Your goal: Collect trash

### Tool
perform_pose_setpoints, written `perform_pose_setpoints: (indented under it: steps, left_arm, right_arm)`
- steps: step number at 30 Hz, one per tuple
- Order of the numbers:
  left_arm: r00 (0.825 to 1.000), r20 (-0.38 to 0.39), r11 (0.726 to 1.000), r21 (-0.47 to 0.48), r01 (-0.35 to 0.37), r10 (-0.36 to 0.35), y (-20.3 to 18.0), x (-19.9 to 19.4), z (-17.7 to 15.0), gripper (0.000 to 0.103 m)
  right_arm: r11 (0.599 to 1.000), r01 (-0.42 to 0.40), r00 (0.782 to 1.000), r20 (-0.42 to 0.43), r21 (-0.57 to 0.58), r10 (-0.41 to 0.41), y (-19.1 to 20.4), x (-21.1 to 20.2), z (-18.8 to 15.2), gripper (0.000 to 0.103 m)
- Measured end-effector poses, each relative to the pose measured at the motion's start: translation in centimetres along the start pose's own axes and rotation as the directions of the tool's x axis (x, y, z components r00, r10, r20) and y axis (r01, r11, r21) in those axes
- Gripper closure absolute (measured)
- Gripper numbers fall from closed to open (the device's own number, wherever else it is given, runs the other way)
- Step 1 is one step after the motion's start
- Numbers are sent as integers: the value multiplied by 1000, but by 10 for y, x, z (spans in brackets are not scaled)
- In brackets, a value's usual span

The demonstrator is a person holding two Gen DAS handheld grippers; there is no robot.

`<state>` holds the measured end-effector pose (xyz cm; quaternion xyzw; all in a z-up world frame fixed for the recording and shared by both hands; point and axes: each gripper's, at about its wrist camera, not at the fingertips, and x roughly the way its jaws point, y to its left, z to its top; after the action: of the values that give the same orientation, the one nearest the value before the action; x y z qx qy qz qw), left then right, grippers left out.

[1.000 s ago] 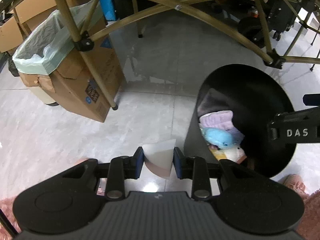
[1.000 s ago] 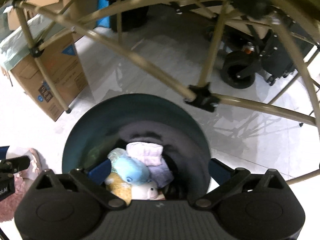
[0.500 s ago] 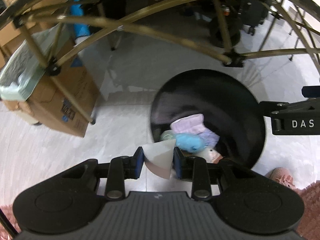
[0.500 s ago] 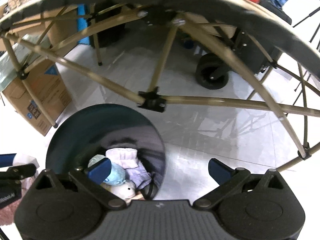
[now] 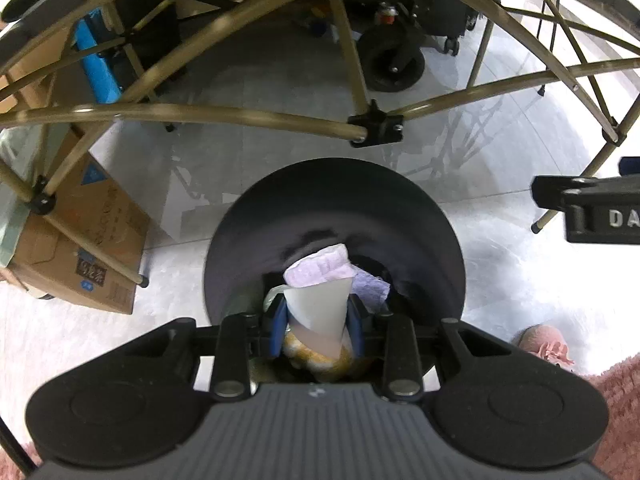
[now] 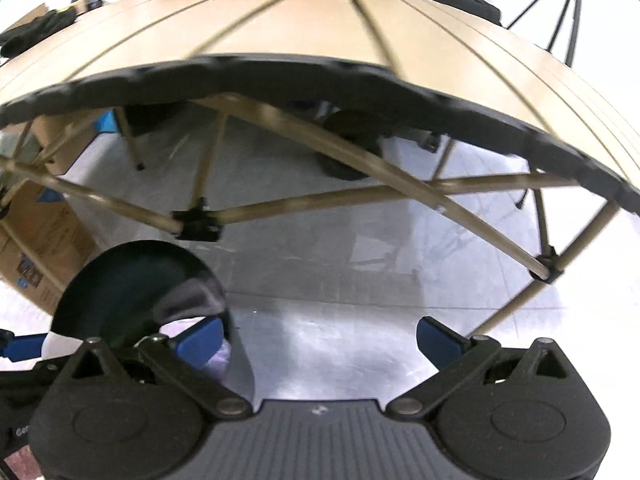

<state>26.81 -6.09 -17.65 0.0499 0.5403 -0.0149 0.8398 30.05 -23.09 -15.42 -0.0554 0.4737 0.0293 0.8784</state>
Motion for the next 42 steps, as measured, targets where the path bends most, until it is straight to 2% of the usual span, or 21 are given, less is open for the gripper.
perform_pose_setpoints:
  steps: [10, 16, 25, 26, 28, 30, 31, 32, 33, 37, 42]
  left_arm:
    - [998, -60, 1000, 21, 8, -6, -24, 32, 14, 72]
    - [996, -89, 1000, 14, -24, 25, -28, 53, 17, 72]
    - [989, -147, 999, -5, -33, 32, -28, 72, 18, 70]
    - [988, -152, 999, -6, -34, 33, -27, 73, 18, 67]
    - [984, -171, 999, -8, -50, 48, -26, 75, 17, 54]
    - [982, -184, 998, -22, -56, 51, -24, 76, 17, 23]
    - [981, -187, 998, -28, -56, 50, -22, 76, 17, 16]
    - [980, -191, 998, -36, -60, 52, -21, 76, 17, 4]
    - [979, -195, 997, -45, -65, 55, -20, 75, 18, 0]
    - [970, -235, 996, -57, -74, 58, -16, 78, 18, 0]
    - [967, -245, 995, -58, -81, 65, -13, 78, 18, 0]
  right_arm:
    - [998, 38, 999, 3, 49, -39, -21, -2, -7, 0]
    - [997, 47, 999, -6, 61, -47, -23, 1, -8, 0]
    - [997, 47, 999, -16, 54, -47, -24, 3, -10, 0]
    - [997, 47, 999, -15, 53, -46, -23, 3, -9, 0]
    - [998, 45, 999, -15, 50, -44, -22, 3, -10, 0]
    - [998, 44, 999, -16, 47, -43, -22, 4, -10, 0]
    - [998, 43, 999, -16, 46, -43, -21, 4, -10, 0]
    - [998, 43, 999, -16, 45, -42, -21, 4, -9, 0]
    - [998, 43, 999, -16, 45, -42, -21, 4, -9, 0]
    - [998, 41, 999, -17, 40, -41, -18, 5, -9, 0]
    - [999, 35, 999, -18, 28, -35, -14, 6, -8, 0]
